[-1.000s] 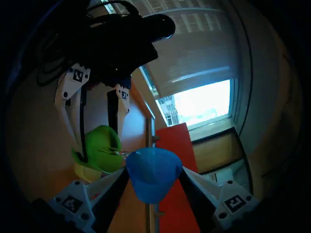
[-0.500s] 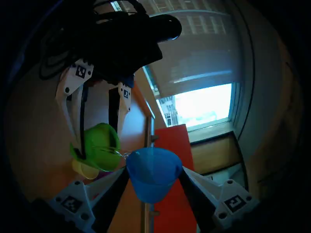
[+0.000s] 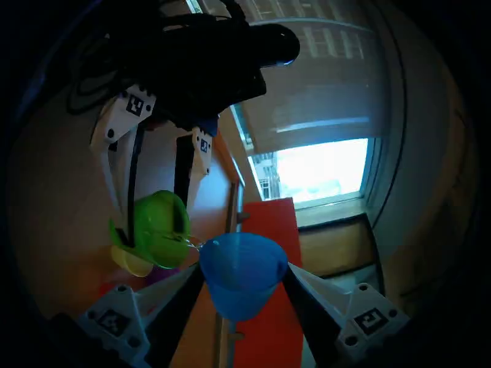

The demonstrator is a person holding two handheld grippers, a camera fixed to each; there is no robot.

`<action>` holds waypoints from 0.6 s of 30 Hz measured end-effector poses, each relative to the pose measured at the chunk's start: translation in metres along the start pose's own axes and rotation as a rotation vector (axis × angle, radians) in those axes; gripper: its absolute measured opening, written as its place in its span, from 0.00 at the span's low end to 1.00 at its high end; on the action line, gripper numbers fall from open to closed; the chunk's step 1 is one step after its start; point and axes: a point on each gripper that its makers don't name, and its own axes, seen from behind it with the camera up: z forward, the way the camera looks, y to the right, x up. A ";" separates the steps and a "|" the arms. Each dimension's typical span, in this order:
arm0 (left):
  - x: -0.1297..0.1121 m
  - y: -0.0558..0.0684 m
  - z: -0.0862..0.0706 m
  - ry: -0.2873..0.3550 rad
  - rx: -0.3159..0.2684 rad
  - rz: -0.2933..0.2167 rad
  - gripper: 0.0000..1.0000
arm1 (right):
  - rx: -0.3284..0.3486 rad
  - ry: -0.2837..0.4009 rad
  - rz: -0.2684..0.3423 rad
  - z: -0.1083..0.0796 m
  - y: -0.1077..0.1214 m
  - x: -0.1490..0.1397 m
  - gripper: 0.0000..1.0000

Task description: Pour water

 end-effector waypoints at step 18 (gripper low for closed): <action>0.000 0.002 0.001 0.001 -0.003 -0.002 0.87 | -0.006 -0.006 -0.062 -0.002 0.001 0.003 0.90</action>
